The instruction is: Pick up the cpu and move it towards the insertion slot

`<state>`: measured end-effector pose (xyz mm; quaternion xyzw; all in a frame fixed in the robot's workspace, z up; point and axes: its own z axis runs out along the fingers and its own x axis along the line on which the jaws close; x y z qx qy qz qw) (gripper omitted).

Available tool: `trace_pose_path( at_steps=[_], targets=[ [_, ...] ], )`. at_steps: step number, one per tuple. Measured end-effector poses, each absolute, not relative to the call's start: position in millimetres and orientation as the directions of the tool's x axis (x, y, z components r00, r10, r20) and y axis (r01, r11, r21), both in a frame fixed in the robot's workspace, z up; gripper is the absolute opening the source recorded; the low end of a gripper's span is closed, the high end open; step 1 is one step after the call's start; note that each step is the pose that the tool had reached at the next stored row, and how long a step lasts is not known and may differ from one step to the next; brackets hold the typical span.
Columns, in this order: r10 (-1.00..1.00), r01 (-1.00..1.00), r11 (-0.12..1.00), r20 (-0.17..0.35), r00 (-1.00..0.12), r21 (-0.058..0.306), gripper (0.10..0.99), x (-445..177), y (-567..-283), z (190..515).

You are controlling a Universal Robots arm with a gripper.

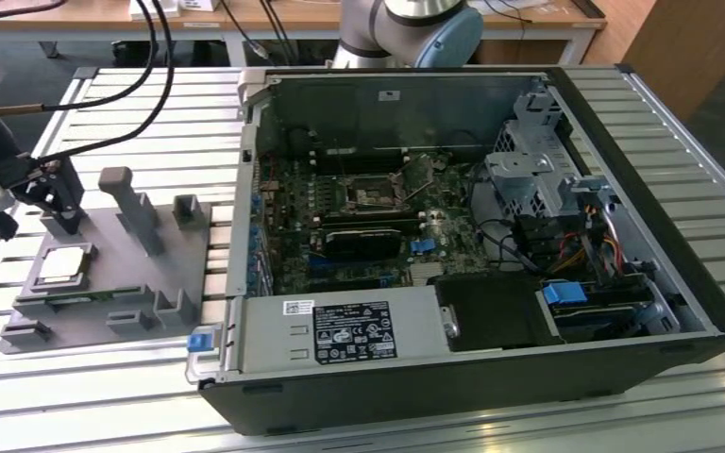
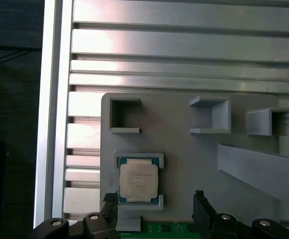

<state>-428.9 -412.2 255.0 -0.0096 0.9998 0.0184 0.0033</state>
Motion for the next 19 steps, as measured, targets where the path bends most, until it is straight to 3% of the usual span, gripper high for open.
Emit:
trace_pose_path(
  at_steps=[19],
  targets=[
    [-0.019, -0.02, 0.999, -0.007, -1.0, 0.037, 0.706, -428.9, -412.4, 242.4]
  ],
)
